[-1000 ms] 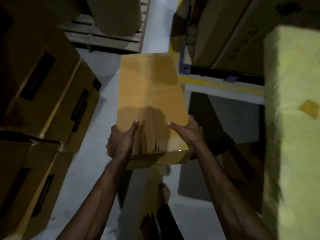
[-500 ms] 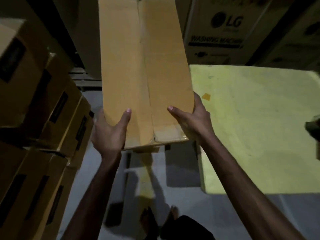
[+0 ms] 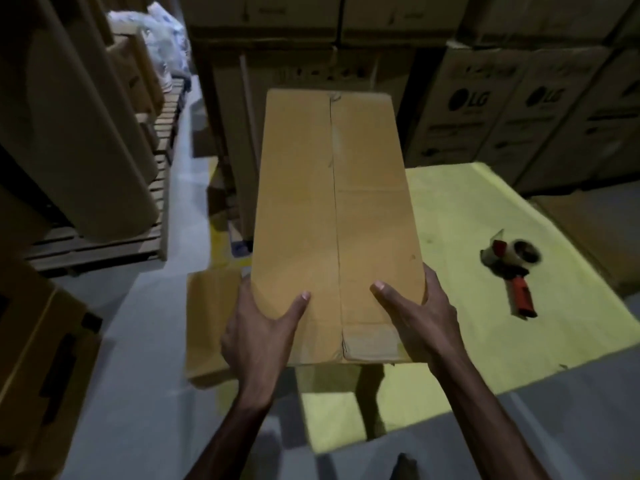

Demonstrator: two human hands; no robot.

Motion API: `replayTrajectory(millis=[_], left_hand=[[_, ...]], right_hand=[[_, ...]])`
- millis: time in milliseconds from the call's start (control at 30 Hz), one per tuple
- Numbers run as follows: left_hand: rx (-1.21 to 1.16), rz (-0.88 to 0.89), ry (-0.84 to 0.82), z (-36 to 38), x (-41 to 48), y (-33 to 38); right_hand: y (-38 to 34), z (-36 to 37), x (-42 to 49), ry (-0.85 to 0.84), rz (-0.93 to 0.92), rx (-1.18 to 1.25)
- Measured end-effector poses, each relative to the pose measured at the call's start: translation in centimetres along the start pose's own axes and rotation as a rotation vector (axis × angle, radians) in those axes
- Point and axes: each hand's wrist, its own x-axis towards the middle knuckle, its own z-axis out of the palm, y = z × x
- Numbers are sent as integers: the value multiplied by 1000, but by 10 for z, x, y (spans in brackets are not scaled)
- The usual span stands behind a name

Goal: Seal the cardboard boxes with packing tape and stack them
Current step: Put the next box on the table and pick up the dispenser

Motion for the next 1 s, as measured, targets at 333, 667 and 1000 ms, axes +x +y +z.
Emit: replayTrajectory(millis=[333, 667, 1000], left_hand=[[49, -85, -55, 238, -33, 109], [53, -209, -55, 308, -74, 116], [36, -58, -157, 303, -35, 105]], right_hand=[[93, -164, 195, -28, 39, -124], [146, -210, 235, -132, 48, -189], [149, -225, 245, -231, 175, -61]])
